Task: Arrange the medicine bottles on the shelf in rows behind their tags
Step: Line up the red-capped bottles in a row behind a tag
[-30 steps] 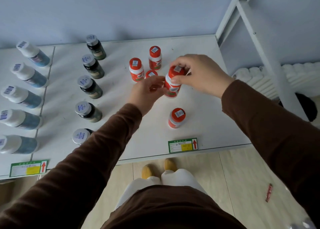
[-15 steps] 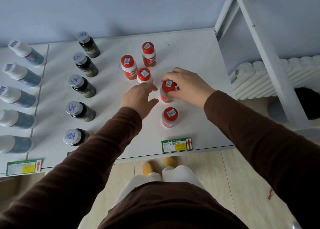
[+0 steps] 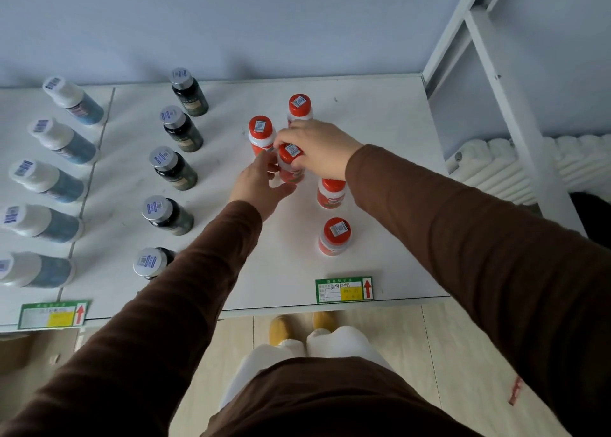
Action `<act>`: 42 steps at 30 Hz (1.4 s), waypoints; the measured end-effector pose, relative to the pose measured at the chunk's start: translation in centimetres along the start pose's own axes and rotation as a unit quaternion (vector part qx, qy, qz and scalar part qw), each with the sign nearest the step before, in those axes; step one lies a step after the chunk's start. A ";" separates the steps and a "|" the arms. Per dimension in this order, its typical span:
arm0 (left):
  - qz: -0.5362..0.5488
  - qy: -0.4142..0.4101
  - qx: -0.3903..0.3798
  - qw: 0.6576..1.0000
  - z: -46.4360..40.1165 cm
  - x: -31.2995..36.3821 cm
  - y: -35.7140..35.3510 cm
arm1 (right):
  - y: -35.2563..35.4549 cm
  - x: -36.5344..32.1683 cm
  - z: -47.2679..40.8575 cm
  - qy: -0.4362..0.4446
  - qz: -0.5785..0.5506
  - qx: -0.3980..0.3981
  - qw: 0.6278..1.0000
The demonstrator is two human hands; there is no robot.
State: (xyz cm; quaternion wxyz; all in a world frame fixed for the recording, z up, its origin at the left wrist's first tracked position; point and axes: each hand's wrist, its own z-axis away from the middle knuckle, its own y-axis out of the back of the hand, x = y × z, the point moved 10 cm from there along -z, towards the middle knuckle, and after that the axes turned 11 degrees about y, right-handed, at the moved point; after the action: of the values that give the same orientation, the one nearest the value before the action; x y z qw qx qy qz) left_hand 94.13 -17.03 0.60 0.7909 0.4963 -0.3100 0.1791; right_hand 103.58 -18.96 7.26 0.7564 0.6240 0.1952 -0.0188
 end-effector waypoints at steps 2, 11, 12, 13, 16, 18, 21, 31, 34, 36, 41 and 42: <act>0.071 -0.004 -0.028 0.997 0.0 0.1 0.2 | 0.8 0.8 -0.1 -0.019 -0.047 0.016 0.999; 0.534 0.056 -0.269 0.800 1.2 -1.4 1.4 | 5.6 0.9 -0.7 -0.109 -0.243 0.143 0.953; 0.545 0.062 -0.281 0.787 1.3 -1.4 1.3 | 5.7 0.7 -0.7 -0.115 -0.244 0.149 0.952; 0.555 0.064 -0.292 0.776 1.4 -1.3 1.1 | 5.7 0.5 -0.8 -0.119 -0.246 0.152 0.950; 0.573 0.065 -0.300 0.760 1.5 -1.3 0.8 | 5.8 0.3 -0.7 -0.121 -0.254 0.149 0.948; 0.570 0.062 -0.283 0.769 1.2 -1.0 0.7 | 5.7 0.6 -0.3 -0.116 -0.255 0.142 0.949; 0.507 0.036 -0.259 0.821 0.7 0.6 0.4 | 6.1 1.8 0.6 -0.105 -0.214 0.134 0.962; 0.008 -0.068 -0.026 0.997 -2.4 6.6 -0.9 | 5.0 6.3 3.7 -0.094 -0.088 0.134 0.983; -0.091 -0.069 0.021 0.993 -2.8 6.6 -0.6 | 3.6 6.8 3.4 -0.095 -0.054 0.118 0.987; -0.133 -0.082 0.033 0.987 -2.6 6.8 -0.6 | 2.7 7.0 3.2 -0.093 -0.040 0.110 0.989; -0.181 -0.092 0.060 0.977 -2.4 6.4 -0.6 | 1.3 7.3 2.9 -0.085 -0.042 0.085 0.992; -0.178 -0.091 0.061 0.978 -2.4 6.3 -0.6 | 1.5 7.5 2.8 -0.086 -0.050 0.085 0.991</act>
State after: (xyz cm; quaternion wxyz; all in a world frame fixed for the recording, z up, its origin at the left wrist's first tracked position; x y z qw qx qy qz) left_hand 99.88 -15.31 3.64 0.7467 0.6052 -0.2759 0.0081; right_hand 111.65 -19.67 6.73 0.7124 0.6717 0.1585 -0.1270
